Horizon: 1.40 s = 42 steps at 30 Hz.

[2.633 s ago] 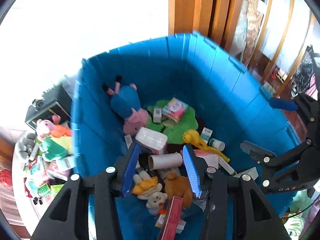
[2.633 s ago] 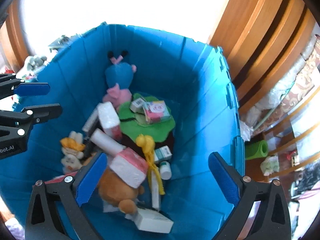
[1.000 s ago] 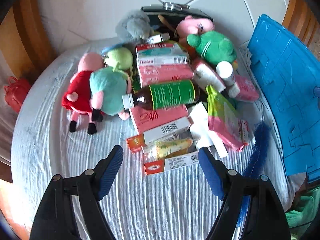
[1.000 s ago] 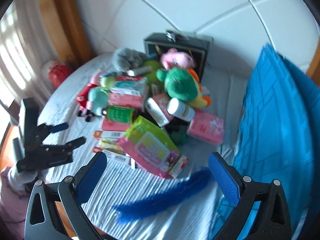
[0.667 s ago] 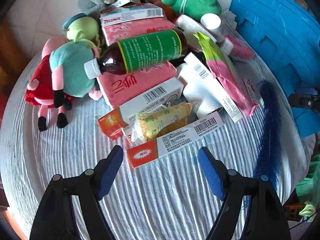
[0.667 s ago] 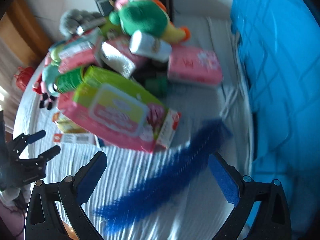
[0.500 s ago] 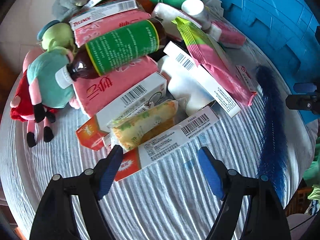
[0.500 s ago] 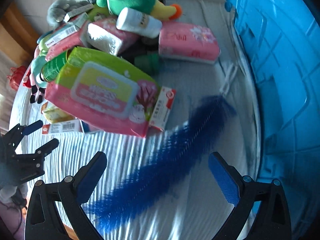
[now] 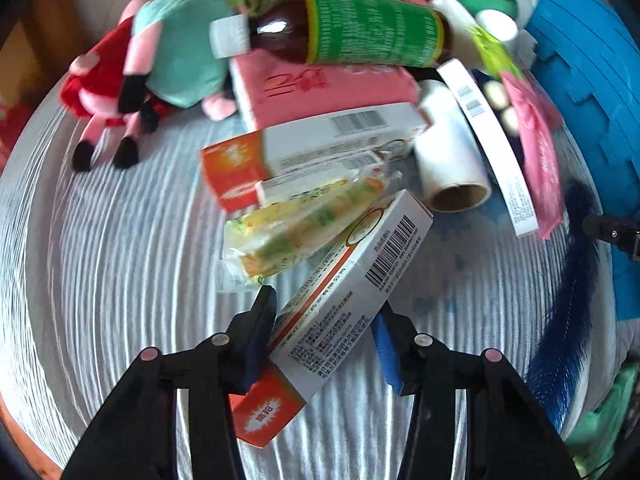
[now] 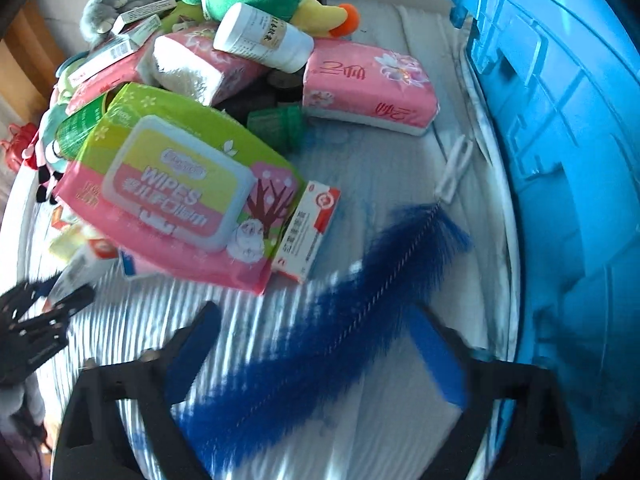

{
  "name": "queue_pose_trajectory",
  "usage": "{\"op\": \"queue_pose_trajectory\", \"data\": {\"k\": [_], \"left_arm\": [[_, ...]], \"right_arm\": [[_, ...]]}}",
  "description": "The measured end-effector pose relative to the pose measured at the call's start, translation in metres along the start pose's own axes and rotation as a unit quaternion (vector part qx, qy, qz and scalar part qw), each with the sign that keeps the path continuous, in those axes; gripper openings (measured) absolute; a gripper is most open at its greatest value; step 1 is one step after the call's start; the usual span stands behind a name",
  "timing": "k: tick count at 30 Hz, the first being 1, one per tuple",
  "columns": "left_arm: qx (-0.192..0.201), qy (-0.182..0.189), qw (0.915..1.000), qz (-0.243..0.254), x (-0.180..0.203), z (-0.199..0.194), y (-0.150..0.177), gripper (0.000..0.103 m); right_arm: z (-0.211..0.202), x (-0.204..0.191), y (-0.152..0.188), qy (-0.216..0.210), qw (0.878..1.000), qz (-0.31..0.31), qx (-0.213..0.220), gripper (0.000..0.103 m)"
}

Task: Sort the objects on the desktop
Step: 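Grasp a white-red medicine box with the left tool while the right tool grasps a small red-white ointment box, then lift both medicine boxes and carry them over the crate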

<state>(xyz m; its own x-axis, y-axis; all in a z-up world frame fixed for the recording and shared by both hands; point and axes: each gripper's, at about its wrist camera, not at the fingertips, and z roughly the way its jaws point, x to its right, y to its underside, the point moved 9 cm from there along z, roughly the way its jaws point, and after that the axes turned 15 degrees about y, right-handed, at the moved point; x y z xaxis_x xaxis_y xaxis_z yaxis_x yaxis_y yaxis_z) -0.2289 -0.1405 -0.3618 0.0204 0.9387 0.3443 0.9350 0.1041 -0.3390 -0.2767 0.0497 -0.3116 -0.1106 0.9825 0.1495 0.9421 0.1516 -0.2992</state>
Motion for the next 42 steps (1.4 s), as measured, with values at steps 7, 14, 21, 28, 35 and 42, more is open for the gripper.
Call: {"op": "queue_pose_trajectory", "data": {"k": [7,14,21,28,35,42], "left_arm": [[-0.006,-0.026,0.9996,-0.004,-0.015,-0.002,0.006,0.046],[-0.026,-0.034,0.9991,-0.004,-0.015,-0.003,0.004,0.044],[0.011,-0.011,0.9996,-0.024,-0.010,-0.027,0.003,0.023],[0.064,-0.002,0.9979,-0.007,0.010,-0.070,-0.011,0.023],[0.063,-0.010,0.9978,-0.016,0.004,-0.068,0.015,0.023],[0.048,-0.016,0.9984,-0.024,0.006,-0.039,0.012,0.023]], "right_arm": [[0.026,-0.002,-0.025,-0.013,0.999,0.029,-0.031,0.068],[0.039,-0.015,-0.026,-0.030,0.998,0.023,-0.050,0.030],[-0.010,-0.005,-0.031,-0.038,0.999,0.021,0.015,0.028],[-0.066,-0.003,-0.038,-0.044,0.997,0.004,0.070,0.005],[-0.032,-0.003,-0.006,-0.054,0.999,0.001,0.002,0.020],[0.014,-0.019,0.012,-0.058,0.996,0.014,-0.064,0.027]]}}
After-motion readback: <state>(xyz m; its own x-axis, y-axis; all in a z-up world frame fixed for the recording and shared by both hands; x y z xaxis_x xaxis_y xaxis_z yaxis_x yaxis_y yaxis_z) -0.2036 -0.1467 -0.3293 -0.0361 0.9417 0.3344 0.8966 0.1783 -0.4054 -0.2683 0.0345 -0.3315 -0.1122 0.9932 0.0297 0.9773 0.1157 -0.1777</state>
